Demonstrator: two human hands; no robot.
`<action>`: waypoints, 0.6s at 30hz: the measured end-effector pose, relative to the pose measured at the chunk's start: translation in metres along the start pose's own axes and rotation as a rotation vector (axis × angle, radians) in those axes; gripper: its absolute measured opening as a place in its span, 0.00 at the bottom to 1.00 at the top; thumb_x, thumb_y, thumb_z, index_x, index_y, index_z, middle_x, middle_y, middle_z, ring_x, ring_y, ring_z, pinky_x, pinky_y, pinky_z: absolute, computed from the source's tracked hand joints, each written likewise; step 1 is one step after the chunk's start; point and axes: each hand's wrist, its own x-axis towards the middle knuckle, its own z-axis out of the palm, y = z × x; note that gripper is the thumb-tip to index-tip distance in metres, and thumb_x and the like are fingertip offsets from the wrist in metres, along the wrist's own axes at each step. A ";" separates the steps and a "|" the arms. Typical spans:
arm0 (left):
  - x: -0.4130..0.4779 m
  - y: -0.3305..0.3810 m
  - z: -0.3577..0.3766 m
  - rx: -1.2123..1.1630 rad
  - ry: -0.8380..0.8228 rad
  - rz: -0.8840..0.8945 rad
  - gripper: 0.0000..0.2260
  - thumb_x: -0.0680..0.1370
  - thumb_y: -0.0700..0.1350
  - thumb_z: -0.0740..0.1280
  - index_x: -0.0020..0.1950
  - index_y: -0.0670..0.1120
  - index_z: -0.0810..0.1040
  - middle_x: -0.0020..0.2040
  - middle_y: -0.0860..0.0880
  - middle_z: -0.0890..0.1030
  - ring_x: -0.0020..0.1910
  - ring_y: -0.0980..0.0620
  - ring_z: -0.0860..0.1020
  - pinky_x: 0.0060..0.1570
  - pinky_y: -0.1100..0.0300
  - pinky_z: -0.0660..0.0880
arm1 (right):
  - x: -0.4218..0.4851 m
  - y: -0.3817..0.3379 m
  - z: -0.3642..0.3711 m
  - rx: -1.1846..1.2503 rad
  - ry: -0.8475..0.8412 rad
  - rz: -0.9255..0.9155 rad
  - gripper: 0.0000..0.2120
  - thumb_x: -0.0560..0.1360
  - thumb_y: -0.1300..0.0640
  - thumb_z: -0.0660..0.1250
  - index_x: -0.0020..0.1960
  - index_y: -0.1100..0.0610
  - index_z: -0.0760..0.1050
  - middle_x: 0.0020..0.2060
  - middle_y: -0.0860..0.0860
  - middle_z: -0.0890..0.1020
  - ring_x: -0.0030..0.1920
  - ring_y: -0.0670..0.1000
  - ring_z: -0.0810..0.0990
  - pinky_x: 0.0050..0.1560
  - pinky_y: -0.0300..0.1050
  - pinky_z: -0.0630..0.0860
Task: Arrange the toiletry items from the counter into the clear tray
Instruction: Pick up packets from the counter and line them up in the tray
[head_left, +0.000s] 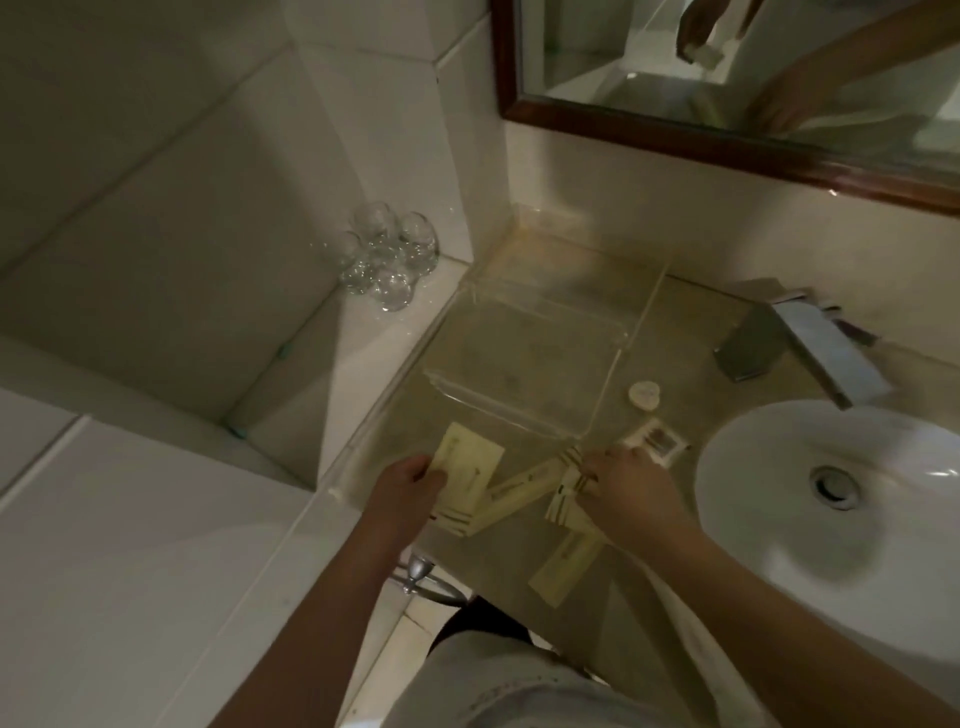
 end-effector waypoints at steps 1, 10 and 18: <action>0.002 0.006 -0.003 -0.002 -0.009 0.005 0.09 0.76 0.39 0.63 0.41 0.48 0.80 0.36 0.50 0.80 0.36 0.53 0.76 0.36 0.60 0.69 | 0.002 -0.002 -0.004 0.045 0.005 -0.016 0.11 0.75 0.50 0.64 0.55 0.50 0.79 0.50 0.51 0.80 0.52 0.54 0.77 0.46 0.45 0.74; 0.089 0.057 -0.030 0.112 -0.082 0.234 0.04 0.71 0.44 0.73 0.41 0.47 0.79 0.40 0.50 0.81 0.39 0.53 0.78 0.41 0.57 0.73 | 0.036 -0.032 -0.052 0.444 0.069 0.044 0.05 0.79 0.53 0.63 0.45 0.49 0.75 0.36 0.46 0.79 0.37 0.47 0.77 0.38 0.45 0.73; 0.171 0.103 -0.015 0.406 -0.235 0.456 0.05 0.76 0.44 0.66 0.48 0.45 0.81 0.48 0.47 0.82 0.48 0.49 0.79 0.48 0.55 0.74 | 0.098 -0.038 -0.074 0.345 0.079 0.211 0.07 0.80 0.54 0.60 0.47 0.50 0.76 0.38 0.49 0.80 0.40 0.52 0.79 0.36 0.45 0.71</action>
